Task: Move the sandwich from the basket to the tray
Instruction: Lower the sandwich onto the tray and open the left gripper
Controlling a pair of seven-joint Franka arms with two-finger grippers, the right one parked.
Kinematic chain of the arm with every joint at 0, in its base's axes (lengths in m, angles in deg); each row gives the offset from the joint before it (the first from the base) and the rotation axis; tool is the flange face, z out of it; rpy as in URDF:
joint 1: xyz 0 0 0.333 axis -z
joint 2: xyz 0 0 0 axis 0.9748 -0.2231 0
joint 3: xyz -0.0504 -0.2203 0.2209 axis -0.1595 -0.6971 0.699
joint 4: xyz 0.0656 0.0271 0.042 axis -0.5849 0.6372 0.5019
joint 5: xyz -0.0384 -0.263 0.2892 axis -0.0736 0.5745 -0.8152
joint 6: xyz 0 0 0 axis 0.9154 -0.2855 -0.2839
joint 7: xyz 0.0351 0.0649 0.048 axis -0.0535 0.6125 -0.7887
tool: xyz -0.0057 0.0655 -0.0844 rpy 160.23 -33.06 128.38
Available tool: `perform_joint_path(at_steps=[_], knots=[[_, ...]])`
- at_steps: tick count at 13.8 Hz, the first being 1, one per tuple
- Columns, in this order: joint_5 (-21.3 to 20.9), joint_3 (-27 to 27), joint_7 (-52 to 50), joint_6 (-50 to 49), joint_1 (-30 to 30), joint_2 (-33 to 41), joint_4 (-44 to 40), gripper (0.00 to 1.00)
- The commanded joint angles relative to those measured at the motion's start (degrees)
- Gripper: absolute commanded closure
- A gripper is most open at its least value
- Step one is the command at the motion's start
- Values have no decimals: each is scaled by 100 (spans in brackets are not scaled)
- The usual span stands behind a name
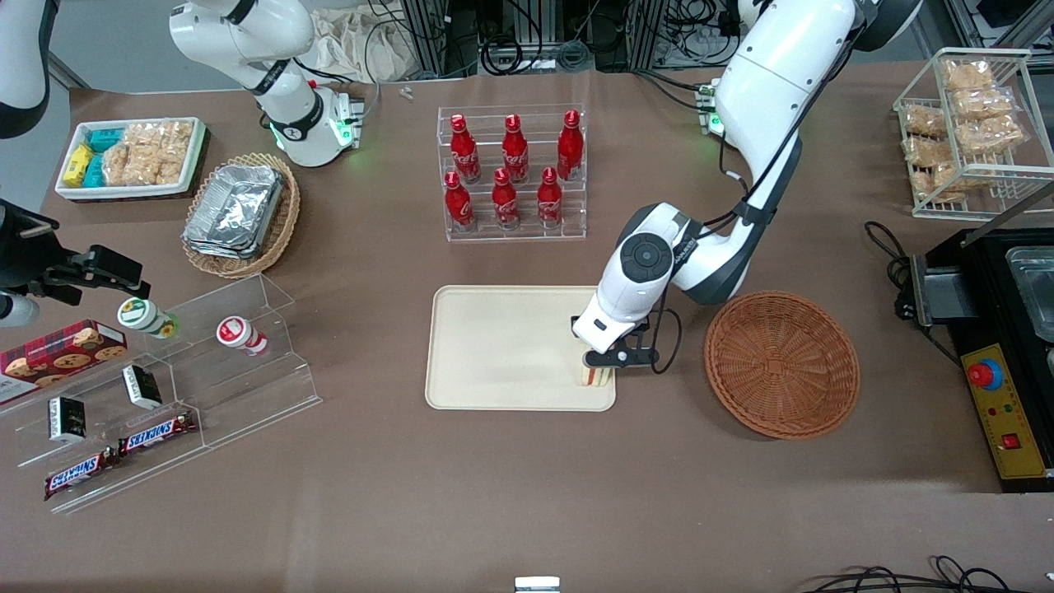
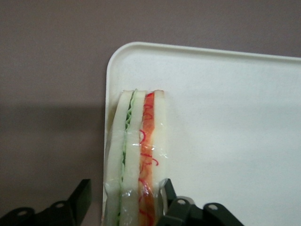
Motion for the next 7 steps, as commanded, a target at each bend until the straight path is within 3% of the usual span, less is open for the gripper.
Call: perform_joint_path(at_steps=[1, 3, 7], knots=[[-21, 22, -337, -80, -27, 680, 58, 0], [32, 40, -504, -586, -211, 1287, 6, 0], [225, 31, -216, -2897, -878, 1957, -766, 0]])
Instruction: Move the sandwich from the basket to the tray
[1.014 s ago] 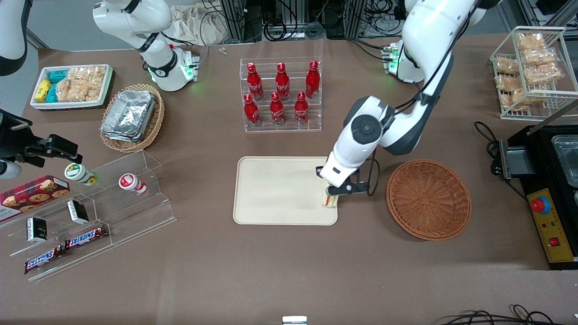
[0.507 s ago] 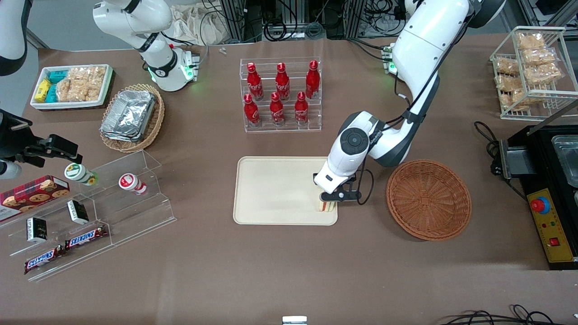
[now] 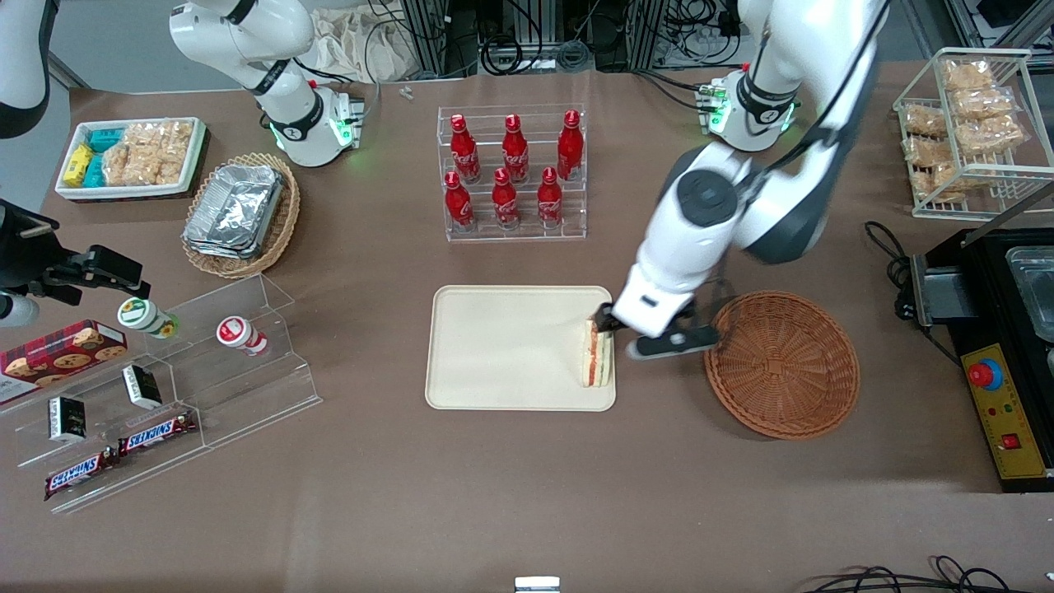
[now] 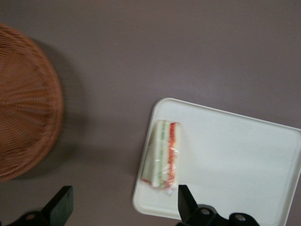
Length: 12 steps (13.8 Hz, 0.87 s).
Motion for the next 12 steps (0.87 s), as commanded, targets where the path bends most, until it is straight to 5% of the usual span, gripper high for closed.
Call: perform_joint_path(at_steps=[1, 6, 12], knots=[[294, -26, 365, -1050, -501, 306, -463, 0], [735, -18, 2174, -2670, -1564, 939, -852, 0], [770, 948, 3704, -3251, -1584, 1870, -282, 0]])
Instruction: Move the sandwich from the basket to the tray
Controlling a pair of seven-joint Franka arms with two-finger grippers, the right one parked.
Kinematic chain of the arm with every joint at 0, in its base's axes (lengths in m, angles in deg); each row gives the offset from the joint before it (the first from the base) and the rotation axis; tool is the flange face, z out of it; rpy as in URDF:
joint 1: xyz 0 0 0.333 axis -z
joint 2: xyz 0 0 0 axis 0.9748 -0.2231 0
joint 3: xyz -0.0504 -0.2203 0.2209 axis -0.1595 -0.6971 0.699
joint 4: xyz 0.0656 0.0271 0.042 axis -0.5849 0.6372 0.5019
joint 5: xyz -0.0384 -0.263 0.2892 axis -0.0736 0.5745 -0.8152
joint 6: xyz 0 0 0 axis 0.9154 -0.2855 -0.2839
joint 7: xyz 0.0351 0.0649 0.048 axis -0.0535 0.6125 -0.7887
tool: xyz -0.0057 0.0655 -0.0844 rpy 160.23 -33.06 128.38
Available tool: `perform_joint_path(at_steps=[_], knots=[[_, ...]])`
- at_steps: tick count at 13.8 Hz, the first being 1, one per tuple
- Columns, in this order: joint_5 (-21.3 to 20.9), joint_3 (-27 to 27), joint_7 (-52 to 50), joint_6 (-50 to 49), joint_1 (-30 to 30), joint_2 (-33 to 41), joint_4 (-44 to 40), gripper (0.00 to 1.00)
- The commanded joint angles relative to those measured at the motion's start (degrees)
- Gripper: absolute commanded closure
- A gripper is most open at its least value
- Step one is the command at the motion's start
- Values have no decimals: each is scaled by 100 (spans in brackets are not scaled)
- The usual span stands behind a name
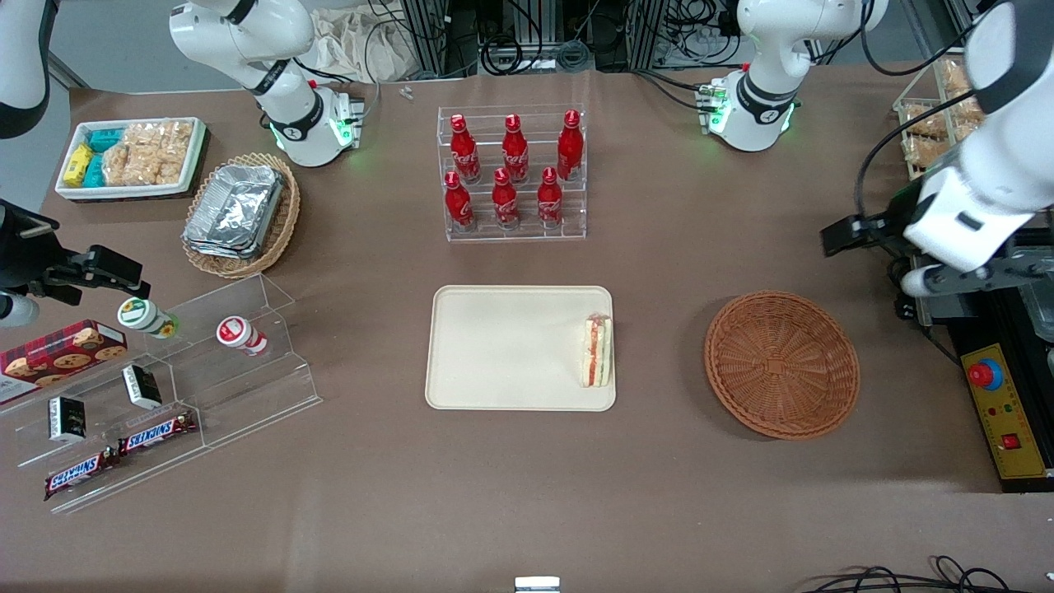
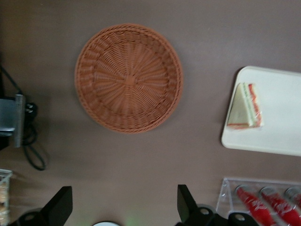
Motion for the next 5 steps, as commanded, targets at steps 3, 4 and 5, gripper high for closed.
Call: perform_joint_path(at_steps=[3, 4, 5], knots=[[-113, 168, 441, -57, 47, 474, 364, 0], [-131, 168, 354, -57, 65, 377, 197, 0], [-140, 168, 353, -75, 74, 341, 169, 0]])
